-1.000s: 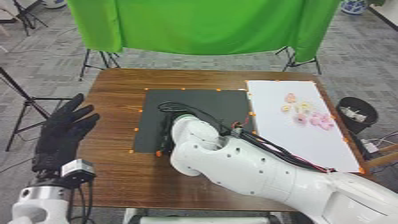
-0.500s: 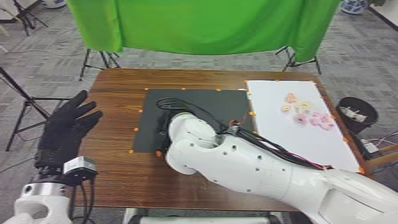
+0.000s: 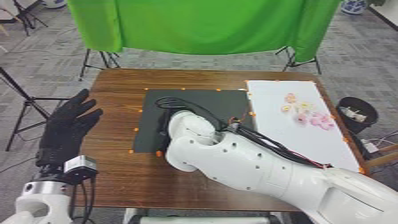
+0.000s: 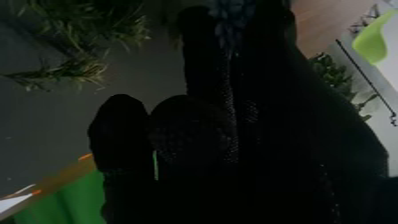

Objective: Arrange flowers

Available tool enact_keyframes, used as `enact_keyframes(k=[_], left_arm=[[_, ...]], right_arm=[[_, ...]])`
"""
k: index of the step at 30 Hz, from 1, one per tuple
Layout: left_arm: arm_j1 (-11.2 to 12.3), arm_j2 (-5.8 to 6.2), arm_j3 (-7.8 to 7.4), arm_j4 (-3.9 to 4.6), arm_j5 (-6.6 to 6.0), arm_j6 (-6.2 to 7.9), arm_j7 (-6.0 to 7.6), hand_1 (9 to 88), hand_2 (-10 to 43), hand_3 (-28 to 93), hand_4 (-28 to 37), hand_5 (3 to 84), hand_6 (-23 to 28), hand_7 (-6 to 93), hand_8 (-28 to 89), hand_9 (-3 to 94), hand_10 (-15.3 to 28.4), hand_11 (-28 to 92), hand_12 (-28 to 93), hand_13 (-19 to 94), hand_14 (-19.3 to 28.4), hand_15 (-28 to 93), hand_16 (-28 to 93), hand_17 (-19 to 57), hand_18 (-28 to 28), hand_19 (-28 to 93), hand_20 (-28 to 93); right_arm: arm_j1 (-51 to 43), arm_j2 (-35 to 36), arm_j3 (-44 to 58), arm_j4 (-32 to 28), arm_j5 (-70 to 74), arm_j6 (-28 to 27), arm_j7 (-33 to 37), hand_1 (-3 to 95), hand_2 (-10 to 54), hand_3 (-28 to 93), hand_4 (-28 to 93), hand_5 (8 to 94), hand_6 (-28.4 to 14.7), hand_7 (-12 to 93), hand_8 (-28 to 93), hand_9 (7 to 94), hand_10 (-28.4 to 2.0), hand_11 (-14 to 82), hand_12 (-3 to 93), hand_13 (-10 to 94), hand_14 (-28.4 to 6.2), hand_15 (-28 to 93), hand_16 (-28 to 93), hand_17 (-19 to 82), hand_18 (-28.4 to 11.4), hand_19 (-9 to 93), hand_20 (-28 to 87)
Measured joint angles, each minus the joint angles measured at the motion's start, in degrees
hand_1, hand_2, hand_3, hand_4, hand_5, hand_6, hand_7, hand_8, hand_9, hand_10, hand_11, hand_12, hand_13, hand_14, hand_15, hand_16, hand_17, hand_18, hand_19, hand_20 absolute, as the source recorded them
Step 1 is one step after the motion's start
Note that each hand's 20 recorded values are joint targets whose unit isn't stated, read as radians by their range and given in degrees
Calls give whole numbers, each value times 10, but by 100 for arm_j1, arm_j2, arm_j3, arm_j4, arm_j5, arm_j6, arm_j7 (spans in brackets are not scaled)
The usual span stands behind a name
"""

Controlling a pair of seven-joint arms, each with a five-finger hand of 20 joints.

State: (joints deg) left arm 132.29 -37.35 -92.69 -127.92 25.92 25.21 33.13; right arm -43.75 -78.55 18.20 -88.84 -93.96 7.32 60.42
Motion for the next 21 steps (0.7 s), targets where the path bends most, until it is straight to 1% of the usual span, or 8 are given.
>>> enact_keyframes(k=[2,8,10,11,16,21], left_arm=[[-11,8,9,2,1,-2,-3,281,59,694,-235,362,70,127,-95,273,141,296,82,155,179,534,-124,-102,160,381,140],[-17,-4,-4,4,25,-7,-48,281,59,694,-239,362,70,129,-95,275,146,298,76,159,185,539,-122,-101,161,380,146],[-8,-17,-28,4,37,-8,-69,282,59,694,-240,363,71,128,-96,276,145,297,75,159,186,540,-122,-102,162,380,147],[-3,-23,-40,4,43,-8,-75,282,59,694,-240,363,71,128,-96,276,146,297,75,159,186,540,-123,-102,162,380,147],[39,-49,-88,-2,61,-8,-93,282,60,694,-239,364,72,127,-95,278,146,295,74,159,187,539,-125,-101,162,378,148],[76,-59,-88,-3,61,-7,-89,279,57,697,-238,364,70,128,-96,275,143,294,73,154,181,533,-126,-101,160,376,148]], right_arm=[[-12,-10,30,-14,39,-28,-21,527,-95,697,-277,646,-40,242,18,841,-115,146,268,842,-30,746,160,621,-150,932,404],[-31,-37,56,-72,51,-132,-15,509,-95,709,-267,637,-45,227,-32,821,-129,178,241,837,-33,747,158,617,-153,932,400],[-32,-40,60,-85,52,-191,-5,495,-95,717,-260,633,-47,225,-94,810,-137,196,226,833,-35,748,156,616,-152,932,397],[-32,-40,65,-89,57,-220,-1,490,-95,720,-259,630,-48,227,-103,805,-140,202,220,832,-35,748,155,616,-152,932,394],[-57,-41,133,-134,102,-381,7,455,-95,733,-240,613,-56,221,-110,782,-159,240,172,828,-36,745,153,615,-153,932,385],[-78,-40,142,-200,121,-430,5,441,-95,735,-235,601,-60,212,-109,780,-163,243,160,828,-37,744,152,615,-153,932,378]])
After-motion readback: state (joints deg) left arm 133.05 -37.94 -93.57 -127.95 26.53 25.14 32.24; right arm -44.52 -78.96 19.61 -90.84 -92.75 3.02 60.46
